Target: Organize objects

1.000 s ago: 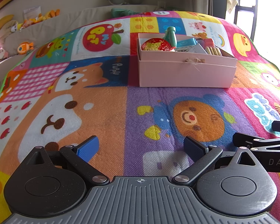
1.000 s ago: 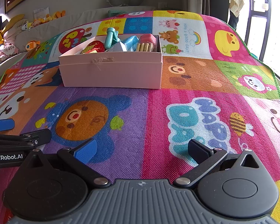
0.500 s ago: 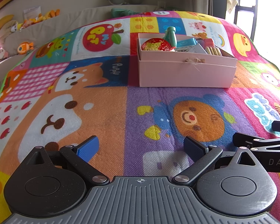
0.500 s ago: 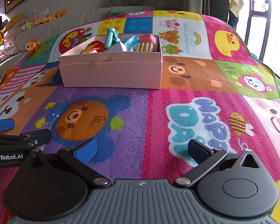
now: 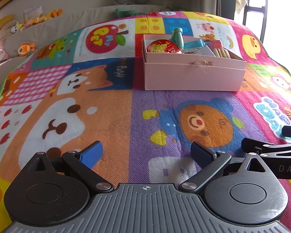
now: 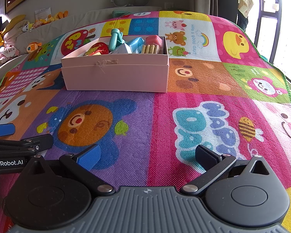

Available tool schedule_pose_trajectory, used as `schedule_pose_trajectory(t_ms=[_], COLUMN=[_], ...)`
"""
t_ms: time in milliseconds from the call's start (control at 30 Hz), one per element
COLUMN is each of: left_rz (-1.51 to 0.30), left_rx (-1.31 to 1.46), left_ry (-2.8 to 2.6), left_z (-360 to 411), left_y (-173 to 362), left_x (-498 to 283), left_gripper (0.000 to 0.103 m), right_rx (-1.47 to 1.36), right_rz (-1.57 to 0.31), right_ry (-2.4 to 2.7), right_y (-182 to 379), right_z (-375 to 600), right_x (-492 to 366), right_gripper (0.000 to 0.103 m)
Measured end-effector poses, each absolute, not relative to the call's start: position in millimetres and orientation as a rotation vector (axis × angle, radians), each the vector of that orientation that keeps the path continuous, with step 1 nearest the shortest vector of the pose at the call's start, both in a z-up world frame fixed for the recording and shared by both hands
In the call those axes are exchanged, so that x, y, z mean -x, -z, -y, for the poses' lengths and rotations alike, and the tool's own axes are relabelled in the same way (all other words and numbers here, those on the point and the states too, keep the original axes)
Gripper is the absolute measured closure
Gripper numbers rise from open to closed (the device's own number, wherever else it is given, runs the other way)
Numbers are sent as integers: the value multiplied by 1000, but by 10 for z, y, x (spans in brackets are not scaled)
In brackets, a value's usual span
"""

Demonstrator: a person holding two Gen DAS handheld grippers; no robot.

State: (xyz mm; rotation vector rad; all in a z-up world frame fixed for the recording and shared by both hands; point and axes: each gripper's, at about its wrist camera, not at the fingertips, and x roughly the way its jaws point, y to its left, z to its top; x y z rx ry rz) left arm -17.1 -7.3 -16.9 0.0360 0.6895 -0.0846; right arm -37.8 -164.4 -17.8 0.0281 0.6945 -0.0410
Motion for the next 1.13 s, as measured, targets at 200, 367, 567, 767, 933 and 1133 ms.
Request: schedule_pose_trajectory(t_ms=[200,367,567,767,933,1133], left_rz=[-689,-688,-689,-689,-689,-687], left_rx=[-44,-43,-44,-41,-45,-31], left_ry=[81,82,82,85,87,92], left_z=[84,89,82,87,75,47], left_y=[168,169,170,168,172,173], left_x=[186,189,185,183,186,186], left_gripper=[3,3,3,3,3,4], right_rx=[-28,-28,-28,-28,-28,-28], right_rz=[-695,-694,-694,-694,-695,-695], right_ry=[41,41,41,41,41,41], right_y=[179,180,180,181,182,184], right_z=[1643,1646,1646,1643,1644,1645], right_x=[379,379,383,386,384,380], right_gripper=[0,0,0,0,0,0])
